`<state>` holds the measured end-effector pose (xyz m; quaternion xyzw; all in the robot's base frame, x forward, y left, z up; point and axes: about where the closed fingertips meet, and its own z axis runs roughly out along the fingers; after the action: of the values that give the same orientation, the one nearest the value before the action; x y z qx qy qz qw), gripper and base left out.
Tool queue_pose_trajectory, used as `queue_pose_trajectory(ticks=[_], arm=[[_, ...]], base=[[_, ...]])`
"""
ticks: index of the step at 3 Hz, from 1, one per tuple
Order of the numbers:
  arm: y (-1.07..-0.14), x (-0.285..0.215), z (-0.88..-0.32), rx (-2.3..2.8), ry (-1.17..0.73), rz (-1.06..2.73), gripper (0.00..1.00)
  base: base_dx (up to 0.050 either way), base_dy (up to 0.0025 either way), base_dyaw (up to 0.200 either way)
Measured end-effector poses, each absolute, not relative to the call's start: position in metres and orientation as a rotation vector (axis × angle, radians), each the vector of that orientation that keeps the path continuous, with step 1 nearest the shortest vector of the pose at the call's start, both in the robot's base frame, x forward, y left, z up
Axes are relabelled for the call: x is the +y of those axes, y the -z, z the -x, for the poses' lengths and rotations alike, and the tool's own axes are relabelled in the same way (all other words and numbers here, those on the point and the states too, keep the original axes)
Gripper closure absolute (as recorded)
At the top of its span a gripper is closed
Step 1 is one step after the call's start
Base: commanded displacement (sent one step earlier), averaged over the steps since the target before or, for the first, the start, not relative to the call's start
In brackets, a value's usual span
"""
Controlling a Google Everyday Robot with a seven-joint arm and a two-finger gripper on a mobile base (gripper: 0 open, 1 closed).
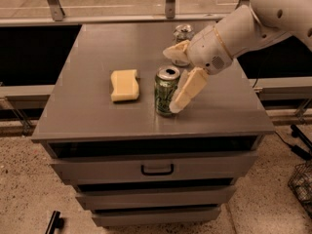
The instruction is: Pick green can
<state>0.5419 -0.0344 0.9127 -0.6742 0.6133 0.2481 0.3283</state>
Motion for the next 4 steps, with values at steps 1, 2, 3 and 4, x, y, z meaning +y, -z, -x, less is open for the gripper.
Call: queue_pose_trajectory(ticks=[1,2,3,4], arm=[[-0.9055,-0.0296,-0.5413,1.580,-0.670,1.775,0.18],[-0.9008,-0.0279,-0.5411,1.563,-0.689,1.779,0.41],[-0.8986,-0.0278,-0.5419,1.548,-0.712,1.770,0.63],[-0.9059,-0.0306,-0.5432,1.528,-0.727,1.753,0.87]], base=[[0.000,0.00000,0.000],[0.000,0.00000,0.000],[0.000,0.00000,0.000],[0.000,0.00000,0.000]])
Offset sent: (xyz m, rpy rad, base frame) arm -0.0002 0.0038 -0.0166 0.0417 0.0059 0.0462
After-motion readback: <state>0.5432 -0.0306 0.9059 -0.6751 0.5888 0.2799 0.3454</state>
